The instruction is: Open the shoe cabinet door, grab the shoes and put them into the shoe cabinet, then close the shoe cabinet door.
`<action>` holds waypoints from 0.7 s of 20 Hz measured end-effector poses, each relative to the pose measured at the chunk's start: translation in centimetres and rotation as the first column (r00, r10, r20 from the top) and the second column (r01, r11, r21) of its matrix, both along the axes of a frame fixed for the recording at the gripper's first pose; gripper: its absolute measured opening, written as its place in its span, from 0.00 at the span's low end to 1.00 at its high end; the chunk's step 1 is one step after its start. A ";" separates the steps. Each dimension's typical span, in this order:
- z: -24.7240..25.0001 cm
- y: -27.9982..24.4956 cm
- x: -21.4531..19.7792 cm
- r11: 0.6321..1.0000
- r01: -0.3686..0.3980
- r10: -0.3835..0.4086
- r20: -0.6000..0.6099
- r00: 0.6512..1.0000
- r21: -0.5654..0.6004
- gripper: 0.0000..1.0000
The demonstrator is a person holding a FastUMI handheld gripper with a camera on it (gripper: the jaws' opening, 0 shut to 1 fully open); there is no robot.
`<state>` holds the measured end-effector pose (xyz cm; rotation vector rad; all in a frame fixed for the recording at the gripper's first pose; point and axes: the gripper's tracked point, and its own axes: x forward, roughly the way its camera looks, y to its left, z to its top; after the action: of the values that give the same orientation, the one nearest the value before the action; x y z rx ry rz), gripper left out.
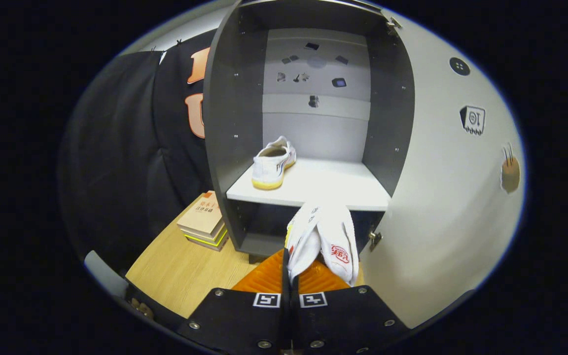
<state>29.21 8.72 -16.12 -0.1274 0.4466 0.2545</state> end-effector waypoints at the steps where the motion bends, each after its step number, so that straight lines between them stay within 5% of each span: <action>1: 0.7 0.0 1.4 1.000 -0.003 0.003 0.014 1.000 -0.011 0.00; 14: 2.8 0.4 21.1 0.999 -0.012 0.013 0.004 1.000 -0.051 0.00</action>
<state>50.34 9.10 -13.31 -0.1807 0.4485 0.2551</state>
